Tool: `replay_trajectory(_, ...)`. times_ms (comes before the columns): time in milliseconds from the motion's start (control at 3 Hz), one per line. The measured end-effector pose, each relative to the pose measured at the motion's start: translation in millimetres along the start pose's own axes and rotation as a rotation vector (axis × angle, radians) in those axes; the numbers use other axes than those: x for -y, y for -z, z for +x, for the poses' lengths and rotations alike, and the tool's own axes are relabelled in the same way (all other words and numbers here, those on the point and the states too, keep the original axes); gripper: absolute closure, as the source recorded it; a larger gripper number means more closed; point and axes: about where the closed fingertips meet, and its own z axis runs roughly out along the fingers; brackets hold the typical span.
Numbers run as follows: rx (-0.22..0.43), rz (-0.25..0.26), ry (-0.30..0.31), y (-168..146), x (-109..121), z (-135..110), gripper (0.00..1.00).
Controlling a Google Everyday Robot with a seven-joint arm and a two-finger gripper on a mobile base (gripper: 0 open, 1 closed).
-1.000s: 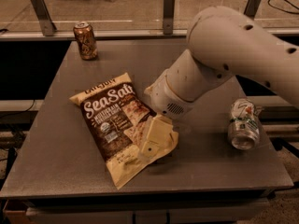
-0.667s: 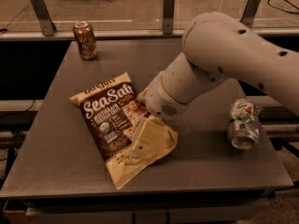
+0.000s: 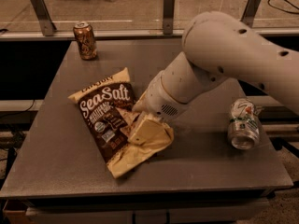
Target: Move brown chip bag near orange can
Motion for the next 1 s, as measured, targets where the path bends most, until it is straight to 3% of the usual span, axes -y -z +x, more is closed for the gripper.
replay_trajectory(333,-0.001,0.000,0.003,-0.1,-0.9,-0.9,0.88)
replay_trajectory(667,-0.001,0.000,0.003,3.4,-0.6,-3.3,1.00)
replay_trajectory(1000,-0.001,0.000,0.003,4.4,-0.4,-3.8,1.00)
